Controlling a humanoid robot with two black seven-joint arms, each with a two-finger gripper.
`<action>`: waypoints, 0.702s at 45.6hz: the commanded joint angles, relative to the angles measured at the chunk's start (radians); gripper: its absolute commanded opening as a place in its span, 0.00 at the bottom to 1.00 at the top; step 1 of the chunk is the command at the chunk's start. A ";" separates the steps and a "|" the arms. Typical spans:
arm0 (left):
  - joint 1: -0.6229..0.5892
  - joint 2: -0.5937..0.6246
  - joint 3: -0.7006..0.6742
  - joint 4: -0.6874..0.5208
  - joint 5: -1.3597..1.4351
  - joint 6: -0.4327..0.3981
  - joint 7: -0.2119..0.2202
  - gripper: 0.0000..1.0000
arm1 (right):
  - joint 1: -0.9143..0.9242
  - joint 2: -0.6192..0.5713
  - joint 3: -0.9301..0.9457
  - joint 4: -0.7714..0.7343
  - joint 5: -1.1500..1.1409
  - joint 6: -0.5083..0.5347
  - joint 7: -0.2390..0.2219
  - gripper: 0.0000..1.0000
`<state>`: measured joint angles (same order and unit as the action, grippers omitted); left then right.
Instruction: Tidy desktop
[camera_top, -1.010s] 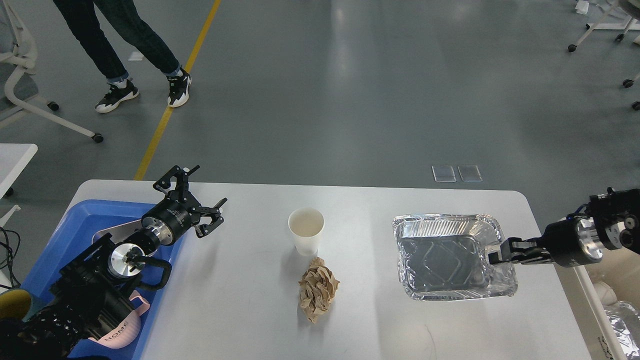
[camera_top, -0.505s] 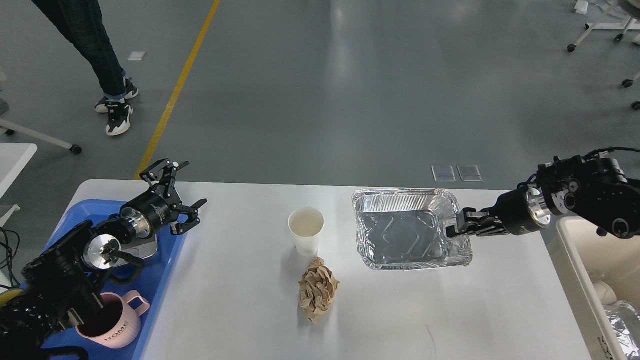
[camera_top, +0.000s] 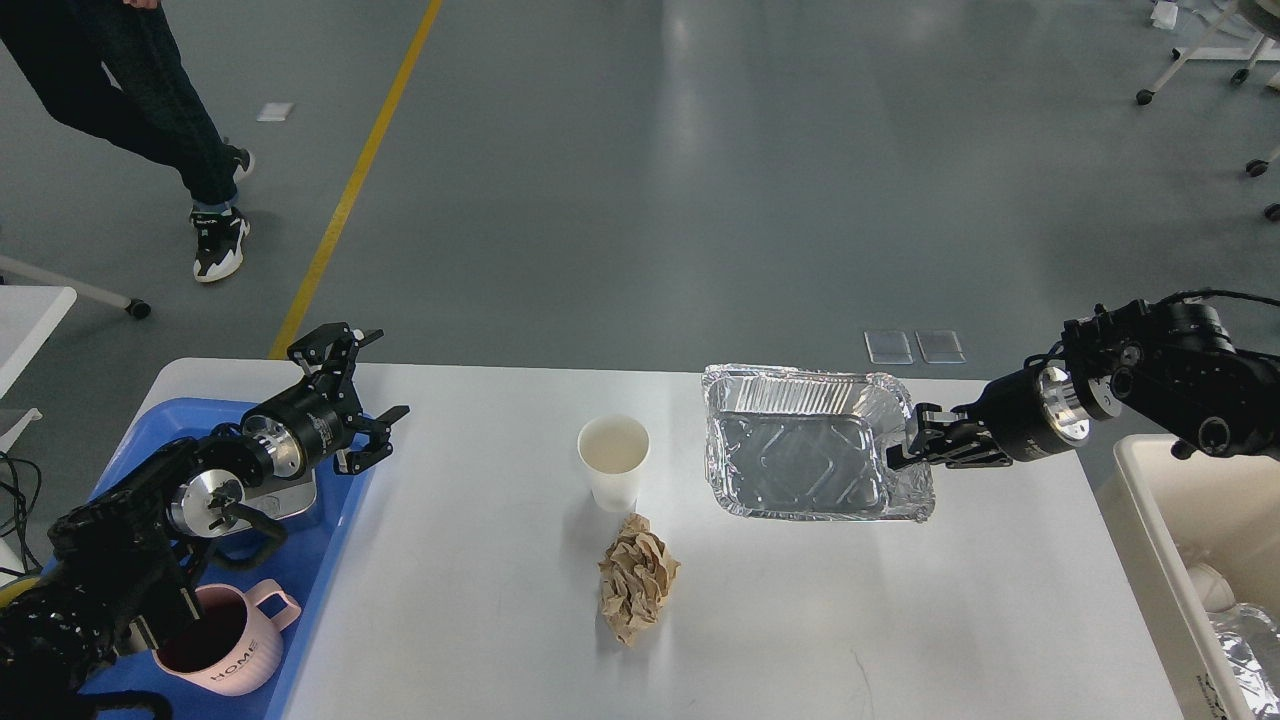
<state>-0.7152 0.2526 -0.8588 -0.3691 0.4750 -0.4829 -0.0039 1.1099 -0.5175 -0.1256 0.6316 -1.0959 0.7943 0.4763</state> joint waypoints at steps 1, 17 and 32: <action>-0.041 0.013 0.070 0.001 0.102 0.061 -0.004 0.97 | -0.001 0.004 0.000 -0.004 0.001 -0.004 -0.001 0.00; -0.043 0.004 0.170 -0.031 0.109 0.089 0.007 0.97 | 0.001 0.044 0.000 -0.044 0.001 -0.017 -0.001 0.00; -0.087 0.266 0.259 -0.235 0.117 -0.002 0.012 0.97 | 0.025 0.056 0.001 -0.046 0.002 -0.023 0.001 0.00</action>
<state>-0.7768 0.4130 -0.6165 -0.5087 0.5904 -0.4547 0.0076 1.1255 -0.4668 -0.1242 0.5859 -1.0940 0.7720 0.4770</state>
